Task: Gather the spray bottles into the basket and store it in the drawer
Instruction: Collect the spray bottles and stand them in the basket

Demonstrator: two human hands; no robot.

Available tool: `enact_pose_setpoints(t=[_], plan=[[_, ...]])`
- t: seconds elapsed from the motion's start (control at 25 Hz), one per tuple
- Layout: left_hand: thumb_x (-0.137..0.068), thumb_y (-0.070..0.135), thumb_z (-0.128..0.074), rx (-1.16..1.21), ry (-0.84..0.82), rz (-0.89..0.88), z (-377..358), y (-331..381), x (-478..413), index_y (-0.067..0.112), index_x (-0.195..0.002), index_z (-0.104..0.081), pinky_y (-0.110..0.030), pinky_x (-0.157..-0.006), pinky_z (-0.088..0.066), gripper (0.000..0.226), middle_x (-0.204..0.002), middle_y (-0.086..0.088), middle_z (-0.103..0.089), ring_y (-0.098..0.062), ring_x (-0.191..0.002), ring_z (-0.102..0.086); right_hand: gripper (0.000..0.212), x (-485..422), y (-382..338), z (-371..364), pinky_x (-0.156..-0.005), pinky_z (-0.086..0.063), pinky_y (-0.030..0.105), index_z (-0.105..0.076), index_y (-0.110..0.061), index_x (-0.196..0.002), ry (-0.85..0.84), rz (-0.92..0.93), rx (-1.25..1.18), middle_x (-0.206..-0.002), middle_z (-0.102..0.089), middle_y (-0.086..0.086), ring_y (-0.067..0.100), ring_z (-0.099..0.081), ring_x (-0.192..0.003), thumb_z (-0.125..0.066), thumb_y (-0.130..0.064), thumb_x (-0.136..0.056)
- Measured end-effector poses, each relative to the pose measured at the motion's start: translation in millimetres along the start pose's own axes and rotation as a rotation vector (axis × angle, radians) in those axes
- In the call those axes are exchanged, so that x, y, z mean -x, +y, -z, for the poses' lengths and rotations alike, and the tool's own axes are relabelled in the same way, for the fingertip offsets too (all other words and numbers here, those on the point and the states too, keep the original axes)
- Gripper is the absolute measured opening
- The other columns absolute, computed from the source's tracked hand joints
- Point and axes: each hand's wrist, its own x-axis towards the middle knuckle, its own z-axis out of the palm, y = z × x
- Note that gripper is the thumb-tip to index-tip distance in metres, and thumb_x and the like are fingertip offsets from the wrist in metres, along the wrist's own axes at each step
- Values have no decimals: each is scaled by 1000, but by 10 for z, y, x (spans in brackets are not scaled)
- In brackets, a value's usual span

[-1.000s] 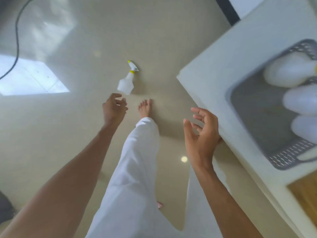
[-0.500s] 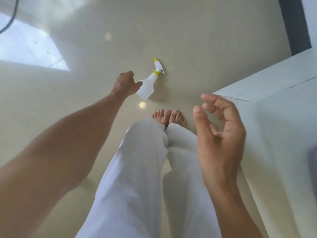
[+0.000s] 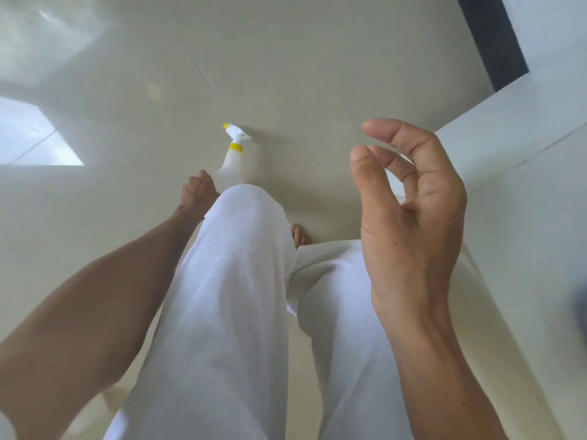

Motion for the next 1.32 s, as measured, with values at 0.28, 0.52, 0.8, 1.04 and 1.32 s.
enact_pose_setpoints(t=[0.28, 0.52, 0.8, 1.04, 1.32], plan=[[-64, 65, -79, 442, -17, -398, 1392, 375, 1746, 22, -136, -53, -27, -88, -56, 87, -123, 4, -66, -14, -103, -69, 18, 815, -786, 531, -78, -46, 1, -69, -19, -115, 1, -180, -44, -121, -69, -8, 8, -64, -111, -67, -13, -98], [-66, 49, -86, 510, -313, -834, 2006, 931, 3575, 33, -140, -47, -37, -93, -61, 85, -128, 10, -66, -6, -117, -66, 37, 1261, -1516, 1247, -97, -52, 14, -58, -23, -135, 110, -143, -58, -134, -62, -16, -4, -59, -121, -67, -26, -99], [-69, 31, -90, 200, -419, -1190, 1476, 1589, 4561, 13, -152, -36, -29, -106, -51, 101, -147, 4, -53, -8, -132, -54, 23, 1522, -1386, 2210, -101, -51, 23, -63, -28, -119, 300, -34, -211, -120, -71, -10, 7, -64, -122, -67, -15, -100], [-70, 42, -89, 269, 8, -1313, 528, 2379, 4965, -1, -144, -46, -42, -110, -47, 96, -148, -11, -52, -27, -135, -52, 27, 1456, -868, 2866, -94, -54, 16, -62, 5, -119, 578, 29, -185, -123, -69, 17, 22, -67, -119, -70, -4, -95], [-76, 29, -84, 215, 76, -1217, 53, 2953, 4880, -5, -143, -47, -46, -102, -52, 84, -144, -20, -54, -32, -131, -56, 31, 1035, -431, 3030, -95, -60, 44, -63, -14, -114, 626, 91, -102, -105, -67, 7, 23, -68, -107, -78, -2, -89]])
